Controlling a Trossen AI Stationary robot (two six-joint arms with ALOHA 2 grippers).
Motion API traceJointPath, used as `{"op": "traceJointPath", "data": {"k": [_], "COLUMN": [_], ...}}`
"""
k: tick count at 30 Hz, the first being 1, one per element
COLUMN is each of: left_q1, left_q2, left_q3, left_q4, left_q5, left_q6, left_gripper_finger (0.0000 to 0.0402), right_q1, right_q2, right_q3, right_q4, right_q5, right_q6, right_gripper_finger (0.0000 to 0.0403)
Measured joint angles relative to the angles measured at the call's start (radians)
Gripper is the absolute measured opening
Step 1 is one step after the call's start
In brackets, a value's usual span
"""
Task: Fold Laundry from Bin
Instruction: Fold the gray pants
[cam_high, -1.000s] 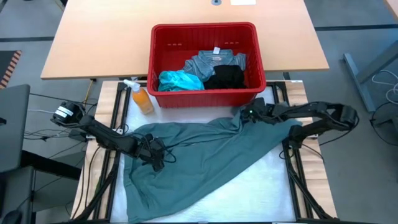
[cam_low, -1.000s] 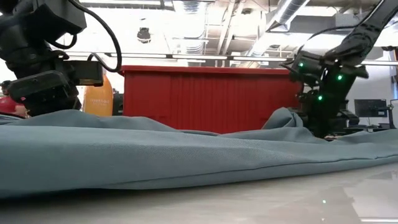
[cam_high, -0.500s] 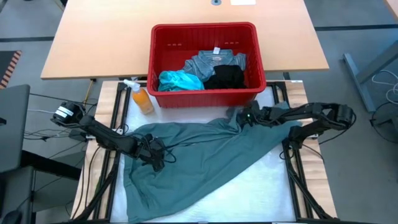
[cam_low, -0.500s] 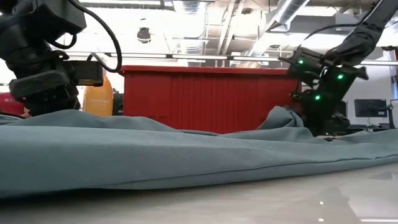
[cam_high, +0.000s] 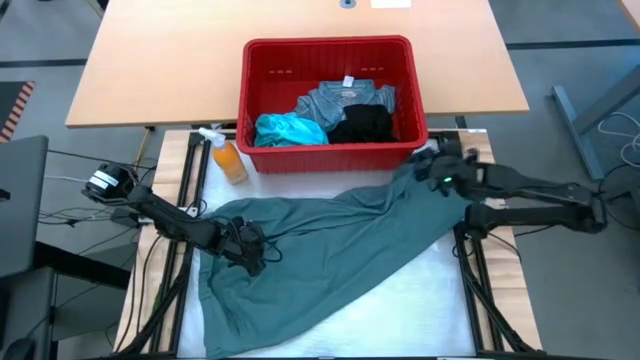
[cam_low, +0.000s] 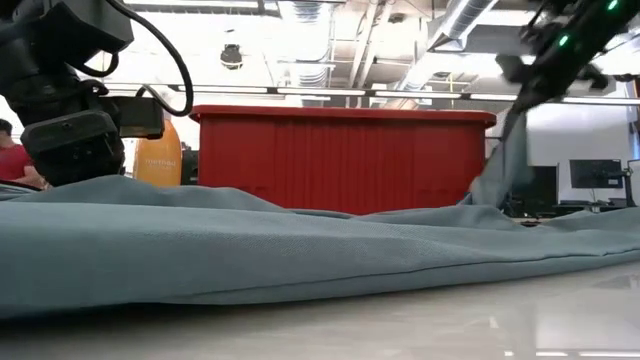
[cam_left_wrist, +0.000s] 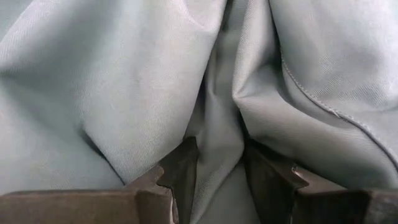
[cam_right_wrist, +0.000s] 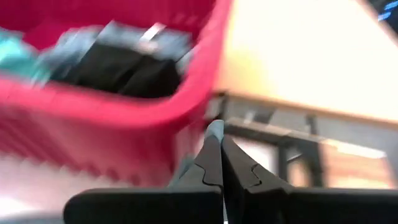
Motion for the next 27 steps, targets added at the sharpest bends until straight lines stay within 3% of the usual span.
{"op": "traceJointPath", "data": {"k": [7,11,14,20,24,27], "left_q1": [-0.002,-0.004,-0.011,-0.011,-0.013,-0.017], "left_q2": [0.0,0.0,0.0,0.0,0.0,0.0], "left_q3": [0.0,0.0,0.0,0.0,0.0,0.0], "left_q4": [0.0,0.0,0.001,0.003,0.005,0.005], "left_q5": [-0.012,-0.012,-0.018,-0.019,-0.016,-0.017], "left_q6": [0.001,-0.009,-0.012,-0.013,-0.014,-0.011], "left_gripper_finger": [0.0125,0.0125,0.0125,0.0125,0.0125,0.0125], "right_q1": [-0.085,-0.146,-0.184,-0.261,-0.301,-0.327], "right_q2": [-0.054,-0.054,-0.052,-0.046,-0.017,0.005], "right_q3": [0.123,0.147,0.148,0.112,0.066,0.034], "right_q4": [-0.074,-0.068,-0.055,-0.066,-0.054,0.057], "right_q5": [0.151,0.196,0.179,0.042,0.026,0.027], "right_q6": [-0.156,-0.353,-0.401,-0.304,-0.292,-0.363], "right_gripper_finger": [0.0016,0.0016,0.0016,0.0016,0.0016,0.0016]}}
